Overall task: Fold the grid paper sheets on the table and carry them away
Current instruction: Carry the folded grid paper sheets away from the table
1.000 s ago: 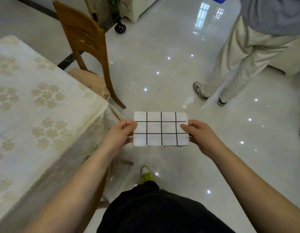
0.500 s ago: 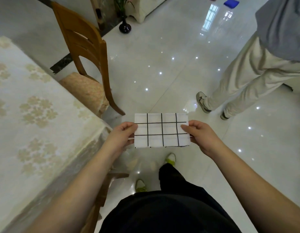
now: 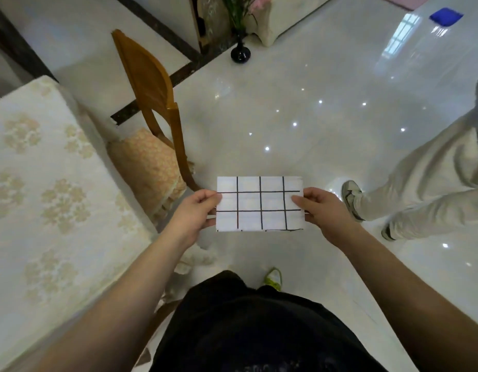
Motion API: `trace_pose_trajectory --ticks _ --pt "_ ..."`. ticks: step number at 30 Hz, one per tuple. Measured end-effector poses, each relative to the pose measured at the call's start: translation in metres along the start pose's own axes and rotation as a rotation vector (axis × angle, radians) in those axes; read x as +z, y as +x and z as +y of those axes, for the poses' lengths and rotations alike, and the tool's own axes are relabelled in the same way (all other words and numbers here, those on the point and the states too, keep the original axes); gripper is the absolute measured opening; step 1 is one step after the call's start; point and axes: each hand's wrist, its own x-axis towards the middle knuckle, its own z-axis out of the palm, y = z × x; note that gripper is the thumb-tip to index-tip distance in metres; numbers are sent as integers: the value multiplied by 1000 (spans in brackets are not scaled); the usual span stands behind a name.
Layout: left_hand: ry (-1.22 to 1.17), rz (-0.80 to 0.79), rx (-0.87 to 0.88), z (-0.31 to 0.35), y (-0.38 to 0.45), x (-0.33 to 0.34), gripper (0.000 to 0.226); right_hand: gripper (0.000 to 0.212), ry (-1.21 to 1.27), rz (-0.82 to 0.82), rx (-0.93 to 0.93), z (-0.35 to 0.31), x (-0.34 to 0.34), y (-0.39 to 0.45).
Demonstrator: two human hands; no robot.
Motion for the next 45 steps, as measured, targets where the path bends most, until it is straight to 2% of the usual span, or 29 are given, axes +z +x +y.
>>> trace_pose_trajectory --ticks 7,17,28,37,42,45 --pt "-86 86 -1 49 46 -1 9 5 -29 -62 8 -50 17 74" --pt "-146 15 187 165 125 -44 11 8 -61 -126 -92 -168 59 170" --pt "-153 49 148 255 208 -67 12 14 -52 -175 -92 -261 93 269" --pt "-197 221 147 322 296 -53 12 17 -172 -300 -82 -334 97 388" --pt "-299 313 150 357 324 -41 12 19 -208 -431 -63 -373 99 436" --pt "-356 357 146 368 338 -39 11 17 -233 -453 -50 -383 107 458"
